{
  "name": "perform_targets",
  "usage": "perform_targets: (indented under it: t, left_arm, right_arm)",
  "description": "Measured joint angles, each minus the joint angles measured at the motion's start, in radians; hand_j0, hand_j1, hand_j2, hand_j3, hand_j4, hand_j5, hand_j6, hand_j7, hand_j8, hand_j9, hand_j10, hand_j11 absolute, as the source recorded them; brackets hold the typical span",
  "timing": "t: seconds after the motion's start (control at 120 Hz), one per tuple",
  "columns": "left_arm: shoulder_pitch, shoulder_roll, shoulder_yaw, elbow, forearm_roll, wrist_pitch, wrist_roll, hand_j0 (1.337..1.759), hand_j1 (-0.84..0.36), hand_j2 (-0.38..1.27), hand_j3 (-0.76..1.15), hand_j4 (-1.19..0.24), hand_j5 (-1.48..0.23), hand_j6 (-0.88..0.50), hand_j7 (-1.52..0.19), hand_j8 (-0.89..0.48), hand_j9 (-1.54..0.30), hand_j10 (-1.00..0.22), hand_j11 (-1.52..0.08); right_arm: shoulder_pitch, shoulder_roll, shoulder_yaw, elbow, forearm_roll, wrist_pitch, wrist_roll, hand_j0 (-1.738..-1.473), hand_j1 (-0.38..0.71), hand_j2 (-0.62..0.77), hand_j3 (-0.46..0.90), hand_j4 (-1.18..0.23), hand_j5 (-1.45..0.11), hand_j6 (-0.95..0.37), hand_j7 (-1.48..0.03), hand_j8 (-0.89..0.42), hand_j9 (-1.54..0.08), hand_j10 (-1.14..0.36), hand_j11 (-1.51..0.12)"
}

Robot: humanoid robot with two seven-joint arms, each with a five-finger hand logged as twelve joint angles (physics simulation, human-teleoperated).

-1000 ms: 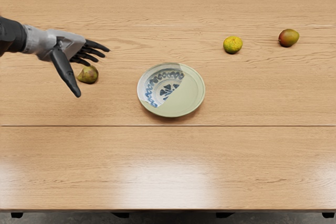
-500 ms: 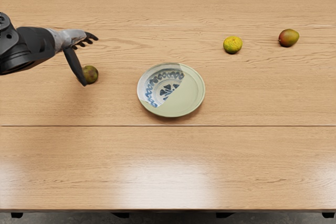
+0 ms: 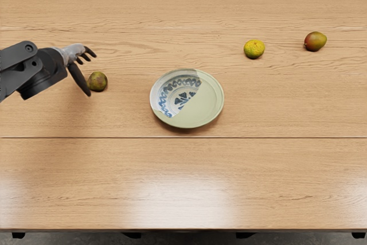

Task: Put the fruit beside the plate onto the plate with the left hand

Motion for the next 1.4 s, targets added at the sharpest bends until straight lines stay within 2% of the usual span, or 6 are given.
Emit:
perform_targets:
  t: [0.15,0.583,0.808,0.933,1.058,1.4]
  left_arm:
    - [-0.005,-0.02,0.021,0.038,0.009,0.044,0.0,1.658,0.05,0.05,0.0,-0.26,-0.33,-0.26,-0.33,-0.26,-0.33,-0.26,-0.33]
    - [0.0,-0.099,0.07,0.067,0.012,0.104,0.0,1.658,0.01,0.06,0.0,-0.29,-0.37,-0.29,-0.37,-0.29,-0.37,-0.28,-0.37]
    - [-0.002,-0.173,0.071,0.168,0.012,0.107,0.0,1.658,0.01,0.06,0.0,-0.29,-0.37,-0.29,-0.37,-0.29,-0.37,-0.29,-0.37]
    - [-0.003,-0.179,0.072,0.229,0.012,0.11,0.0,1.658,0.01,0.06,0.0,-0.29,-0.38,-0.29,-0.37,-0.29,-0.37,-0.29,-0.37]
    - [-0.017,-0.206,0.126,0.274,0.012,0.146,0.0,1.658,0.0,0.06,0.0,-0.29,-0.38,-0.29,-0.38,-0.29,-0.38,-0.29,-0.38]
    - [-0.029,-0.238,0.158,0.293,0.01,0.166,0.0,1.658,0.0,0.06,0.0,-0.3,-0.38,-0.3,-0.38,-0.3,-0.38,-0.3,-0.38]
  right_arm:
    - [0.002,0.0,0.0,0.0,0.0,0.0,0.0,-1.658,-0.35,0.0,0.0,0.0,0.0,0.0,0.0,0.0,0.0,0.0,0.0]
    - [0.004,0.0,-0.001,0.0,0.0,0.0,0.0,-1.658,-0.35,0.0,0.0,0.0,0.0,0.0,0.0,0.0,0.0,0.0,0.0]
    - [0.004,0.0,-0.001,0.0,-0.001,0.0,0.0,-1.658,-0.35,0.0,0.0,0.0,0.0,0.0,0.0,0.0,0.0,0.0,0.0]
    - [0.006,0.0,-0.001,0.0,-0.001,0.0,0.0,-1.658,-0.35,0.0,0.0,0.0,0.0,0.0,0.0,0.0,0.0,0.0,0.0]
    - [0.009,0.0,-0.001,0.0,-0.001,0.0,0.0,-1.658,-0.35,0.0,0.0,0.0,0.0,0.0,0.0,0.0,0.0,0.0,0.0]
    - [0.013,0.0,-0.001,0.0,-0.001,0.0,0.0,-1.658,-0.35,0.0,0.0,0.0,0.0,0.0,0.0,0.0,0.0,0.0,0.0]
